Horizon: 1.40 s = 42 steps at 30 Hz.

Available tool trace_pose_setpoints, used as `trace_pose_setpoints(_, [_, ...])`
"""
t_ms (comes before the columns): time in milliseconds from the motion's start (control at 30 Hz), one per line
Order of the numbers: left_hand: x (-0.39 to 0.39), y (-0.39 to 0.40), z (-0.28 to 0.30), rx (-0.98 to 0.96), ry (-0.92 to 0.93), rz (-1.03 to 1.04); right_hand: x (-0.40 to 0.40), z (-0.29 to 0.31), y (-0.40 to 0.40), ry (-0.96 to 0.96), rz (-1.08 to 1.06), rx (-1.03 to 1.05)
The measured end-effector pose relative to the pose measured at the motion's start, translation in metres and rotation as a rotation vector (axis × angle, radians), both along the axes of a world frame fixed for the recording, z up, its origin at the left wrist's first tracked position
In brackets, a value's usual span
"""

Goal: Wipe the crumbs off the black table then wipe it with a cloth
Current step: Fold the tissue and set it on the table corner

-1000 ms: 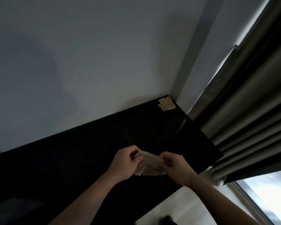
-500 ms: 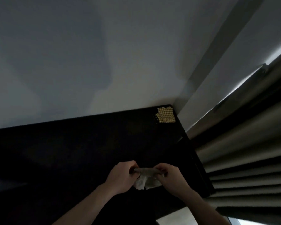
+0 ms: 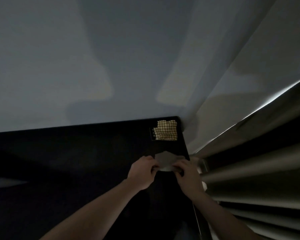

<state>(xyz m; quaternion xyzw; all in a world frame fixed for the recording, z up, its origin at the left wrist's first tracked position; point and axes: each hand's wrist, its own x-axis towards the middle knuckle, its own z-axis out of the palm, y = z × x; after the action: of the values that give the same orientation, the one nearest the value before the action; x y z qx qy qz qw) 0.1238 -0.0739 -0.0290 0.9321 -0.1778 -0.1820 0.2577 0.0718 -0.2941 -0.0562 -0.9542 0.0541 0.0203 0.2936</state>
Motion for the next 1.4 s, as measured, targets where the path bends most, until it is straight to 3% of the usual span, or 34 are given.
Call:
trace_pose_setpoints(167, [-0.014,-0.023,-0.039,0.264,0.191,-0.189,-0.024,-0.050,-0.029,0.281,0.091,-0.083])
trace_pose_setpoints(367, [-0.008,-0.043,-0.051,0.194,0.221,-0.082,-0.022,-0.060,-0.044,0.339,0.043,0.060])
trace_pose_setpoints(600, [0.042,-0.073,-0.052,0.118,0.149,0.204,0.029,-0.043,-0.056,0.361,-0.246,0.244])
trace_pose_setpoints(800, [0.031,-0.096,-0.061,0.208,0.181,0.001,0.031,-0.054,-0.051,0.372,-0.376,0.201])
trace_pose_setpoints(867, [0.019,-0.096,-0.068,0.174,0.270,0.091,0.027,-0.059,-0.050,0.369,-0.410,0.239])
trace_pose_setpoints(1000, [0.008,-0.094,-0.079,0.074,0.403,0.339,0.024,-0.063,-0.053,0.479,-0.327,0.321])
trace_pose_setpoints(1233, [0.036,-0.081,-0.075,0.058,0.302,0.313,0.095,-0.065,-0.059,0.322,-0.176,0.179])
trace_pose_setpoints(1400, [0.052,-0.062,-0.064,0.048,0.288,0.259,0.157,-0.045,-0.043,0.423,-0.095,0.092])
